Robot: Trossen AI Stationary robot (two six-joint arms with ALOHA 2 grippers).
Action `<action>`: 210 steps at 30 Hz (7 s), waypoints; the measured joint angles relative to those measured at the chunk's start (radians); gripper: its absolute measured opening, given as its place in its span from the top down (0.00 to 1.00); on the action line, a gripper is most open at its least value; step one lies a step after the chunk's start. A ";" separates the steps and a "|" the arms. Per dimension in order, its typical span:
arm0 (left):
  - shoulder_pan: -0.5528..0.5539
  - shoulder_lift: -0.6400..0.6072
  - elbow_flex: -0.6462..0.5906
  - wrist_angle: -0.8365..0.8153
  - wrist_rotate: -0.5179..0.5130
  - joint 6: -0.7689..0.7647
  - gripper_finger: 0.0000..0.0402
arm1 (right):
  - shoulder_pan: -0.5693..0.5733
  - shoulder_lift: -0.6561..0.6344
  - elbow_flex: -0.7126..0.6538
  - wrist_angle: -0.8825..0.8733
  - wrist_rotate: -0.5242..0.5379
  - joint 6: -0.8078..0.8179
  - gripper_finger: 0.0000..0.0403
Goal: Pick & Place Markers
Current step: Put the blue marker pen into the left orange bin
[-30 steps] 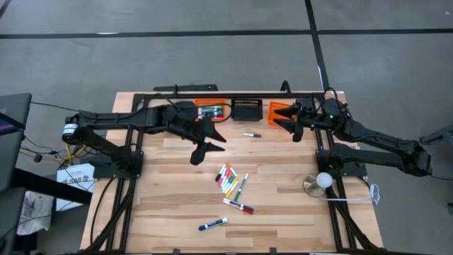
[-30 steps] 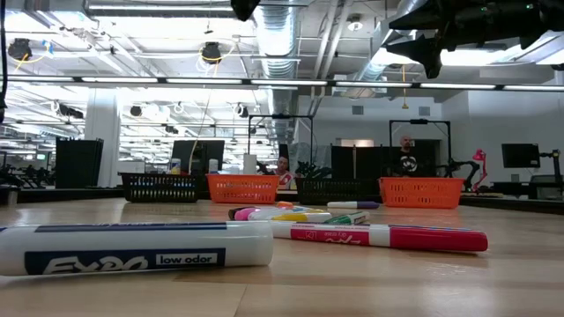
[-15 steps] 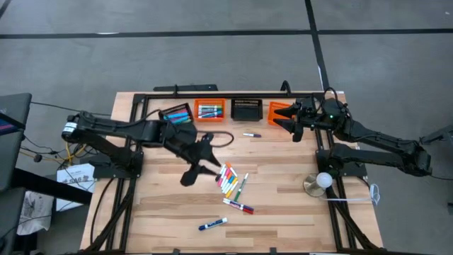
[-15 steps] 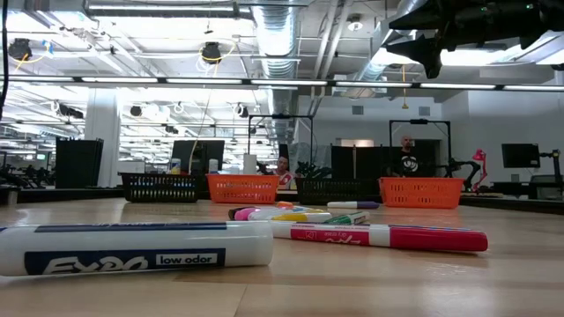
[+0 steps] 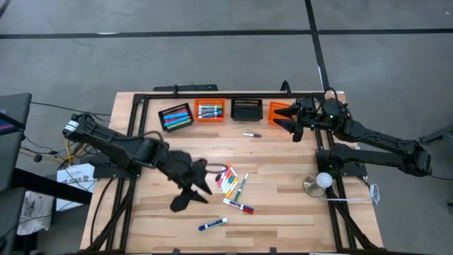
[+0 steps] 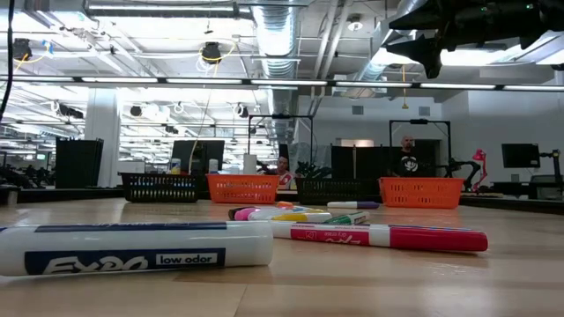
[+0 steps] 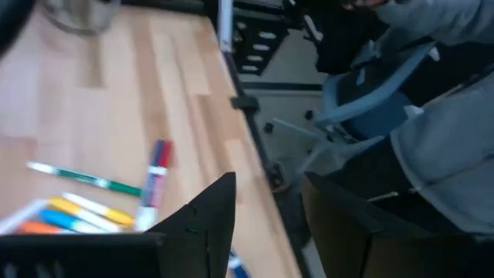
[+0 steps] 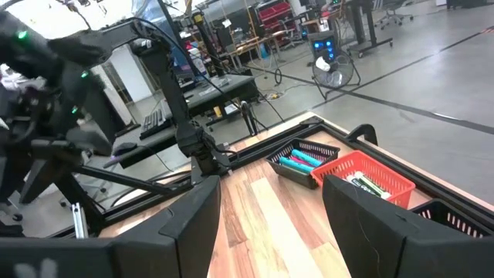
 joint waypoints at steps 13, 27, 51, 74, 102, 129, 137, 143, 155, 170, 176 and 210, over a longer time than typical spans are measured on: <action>-0.138 0.046 -0.001 -0.016 -0.162 -0.115 0.63 | 0.000 0.000 0.000 -0.006 0.000 0.008 0.46; -0.108 0.011 -0.050 -0.010 -0.234 0.022 0.63 | 0.178 0.010 0.000 0.132 -0.049 0.155 0.46; -0.099 -0.749 -0.809 0.412 -0.241 -0.188 0.63 | 0.757 0.858 0.685 -0.083 0.210 -0.140 0.46; -0.101 -0.848 -0.954 0.430 -0.236 -0.135 0.63 | 0.858 1.424 1.377 -0.627 0.095 -0.245 0.46; -0.097 -0.829 -0.962 0.441 -0.230 -0.138 0.63 | 0.869 1.621 1.383 -0.676 0.051 -0.316 0.46; -0.096 -0.828 -0.962 0.438 -0.231 -0.135 0.63 | 0.884 1.760 1.385 -0.668 0.058 -0.334 0.61; -0.096 -0.828 -0.962 0.438 -0.230 -0.135 0.63 | 0.877 1.774 1.384 -0.674 0.130 -0.261 0.77; -0.096 -0.828 -0.962 0.438 -0.230 -0.136 0.63 | 0.873 1.770 1.382 -0.673 0.132 -0.235 0.89; -0.096 -0.828 -0.962 0.438 -0.230 -0.137 0.63 | 0.856 1.786 1.501 -0.760 0.134 -0.157 0.89; -0.096 -0.829 -0.962 0.437 -0.008 -0.139 0.63 | 0.778 1.731 1.813 -1.123 0.048 -0.346 0.89; -0.096 -0.830 -0.962 0.437 -0.006 -0.135 0.63 | 0.733 1.629 1.813 -1.183 -0.081 -0.380 0.89; -0.096 -0.830 -0.961 0.437 -0.028 -0.097 0.63 | 0.625 1.438 1.815 -0.701 -0.751 -0.310 0.89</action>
